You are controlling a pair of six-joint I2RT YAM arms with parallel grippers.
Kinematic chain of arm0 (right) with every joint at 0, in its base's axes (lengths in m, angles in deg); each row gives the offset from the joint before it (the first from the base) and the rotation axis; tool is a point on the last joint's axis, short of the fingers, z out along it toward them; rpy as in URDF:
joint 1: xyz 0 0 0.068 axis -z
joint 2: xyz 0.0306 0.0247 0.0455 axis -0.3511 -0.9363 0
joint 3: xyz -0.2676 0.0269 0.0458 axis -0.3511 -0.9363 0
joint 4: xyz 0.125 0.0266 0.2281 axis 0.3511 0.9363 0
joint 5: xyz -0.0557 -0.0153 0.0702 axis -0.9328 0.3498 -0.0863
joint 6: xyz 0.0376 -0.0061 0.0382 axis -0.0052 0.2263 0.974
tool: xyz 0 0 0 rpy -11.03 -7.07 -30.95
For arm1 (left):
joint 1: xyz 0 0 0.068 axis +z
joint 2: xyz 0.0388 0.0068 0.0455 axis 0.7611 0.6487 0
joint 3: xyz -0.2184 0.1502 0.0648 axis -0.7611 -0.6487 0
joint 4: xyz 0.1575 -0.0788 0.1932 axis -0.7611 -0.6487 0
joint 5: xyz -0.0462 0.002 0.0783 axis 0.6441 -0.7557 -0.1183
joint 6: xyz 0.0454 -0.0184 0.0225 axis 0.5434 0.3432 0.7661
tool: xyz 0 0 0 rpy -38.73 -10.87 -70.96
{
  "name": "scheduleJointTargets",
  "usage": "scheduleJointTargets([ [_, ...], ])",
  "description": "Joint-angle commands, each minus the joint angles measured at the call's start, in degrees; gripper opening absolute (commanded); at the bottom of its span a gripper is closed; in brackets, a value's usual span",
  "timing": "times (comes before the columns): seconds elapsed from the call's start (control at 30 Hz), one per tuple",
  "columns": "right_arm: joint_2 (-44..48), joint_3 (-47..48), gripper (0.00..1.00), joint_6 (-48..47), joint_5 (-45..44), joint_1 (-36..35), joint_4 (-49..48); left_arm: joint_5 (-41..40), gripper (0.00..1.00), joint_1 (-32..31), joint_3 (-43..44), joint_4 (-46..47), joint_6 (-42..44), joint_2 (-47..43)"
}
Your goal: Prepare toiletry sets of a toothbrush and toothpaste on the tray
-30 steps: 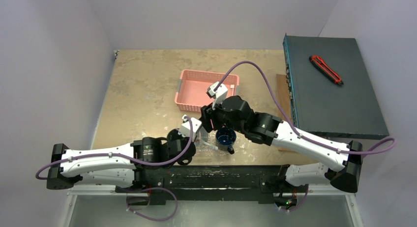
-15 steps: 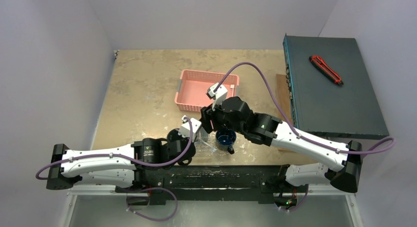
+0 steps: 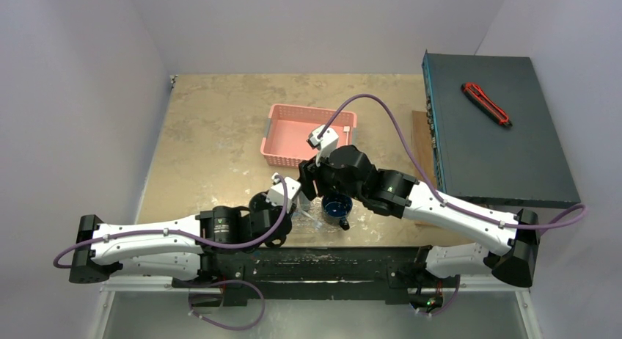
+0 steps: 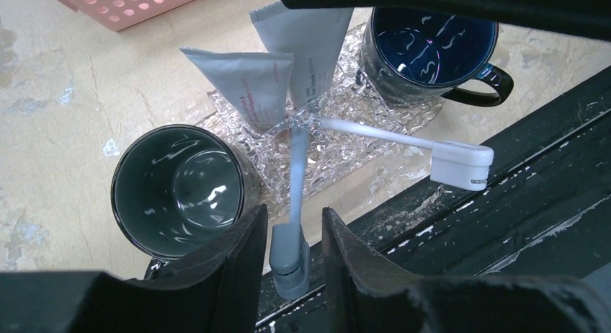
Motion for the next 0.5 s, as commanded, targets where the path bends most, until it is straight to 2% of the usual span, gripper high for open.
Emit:
scheduleJointTargets([
  [0.0,0.01,0.24,0.61,0.48,-1.41,0.17,-1.48,0.51,0.35,0.10,0.69,0.25,-0.22,-0.99],
  [0.47,0.84,1.34,0.64,0.45,-3.94,0.12,-0.21,0.25,0.47,0.10,7.06,-3.90,3.04,-2.87],
])
